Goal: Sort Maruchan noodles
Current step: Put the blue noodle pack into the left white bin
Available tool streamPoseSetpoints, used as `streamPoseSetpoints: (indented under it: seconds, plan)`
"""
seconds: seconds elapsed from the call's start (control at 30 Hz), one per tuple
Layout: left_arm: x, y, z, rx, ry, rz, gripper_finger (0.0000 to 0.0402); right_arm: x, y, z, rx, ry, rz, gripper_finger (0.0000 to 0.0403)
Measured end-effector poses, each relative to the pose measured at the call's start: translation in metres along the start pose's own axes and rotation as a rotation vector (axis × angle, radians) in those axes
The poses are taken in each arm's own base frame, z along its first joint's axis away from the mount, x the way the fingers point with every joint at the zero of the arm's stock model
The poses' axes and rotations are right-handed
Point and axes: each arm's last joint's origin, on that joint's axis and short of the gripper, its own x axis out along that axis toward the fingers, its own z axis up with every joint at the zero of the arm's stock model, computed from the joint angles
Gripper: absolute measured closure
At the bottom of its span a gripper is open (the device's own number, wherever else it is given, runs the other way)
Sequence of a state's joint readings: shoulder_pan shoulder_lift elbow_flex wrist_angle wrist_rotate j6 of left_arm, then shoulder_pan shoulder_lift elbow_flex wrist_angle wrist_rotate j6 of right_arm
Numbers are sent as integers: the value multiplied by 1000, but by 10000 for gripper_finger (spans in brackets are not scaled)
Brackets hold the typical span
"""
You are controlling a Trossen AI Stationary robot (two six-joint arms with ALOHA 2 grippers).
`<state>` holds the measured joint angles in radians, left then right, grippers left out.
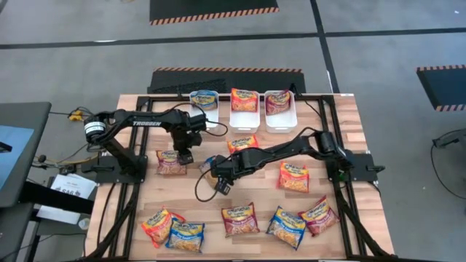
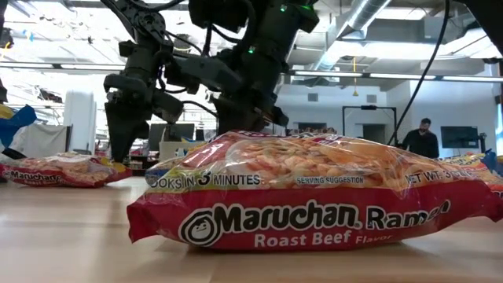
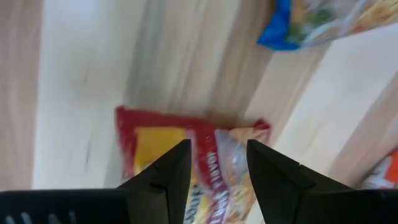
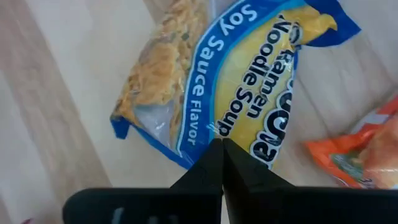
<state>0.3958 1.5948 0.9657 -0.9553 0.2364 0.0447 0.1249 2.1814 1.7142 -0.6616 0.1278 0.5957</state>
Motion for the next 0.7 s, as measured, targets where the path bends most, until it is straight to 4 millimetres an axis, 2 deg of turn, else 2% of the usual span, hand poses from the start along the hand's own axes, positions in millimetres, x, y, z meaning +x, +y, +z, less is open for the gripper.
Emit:
streamPoseSetpoints:
  seconds: [0.13,0.33,0.5,0.7]
  plan:
    - [0,-3,6,16,-66,-77,260,0,-1,-1,-1,18,14,384]
    - [-3,-9,17,40,-172,-295,260,1,-1,-2,-29,18,15,386]
    - [-3,-9,26,43,-249,-336,260,14,-4,-13,-6,30,71,387]
    - [-4,-11,31,37,-292,-362,260,17,0,-11,-24,-11,132,387]
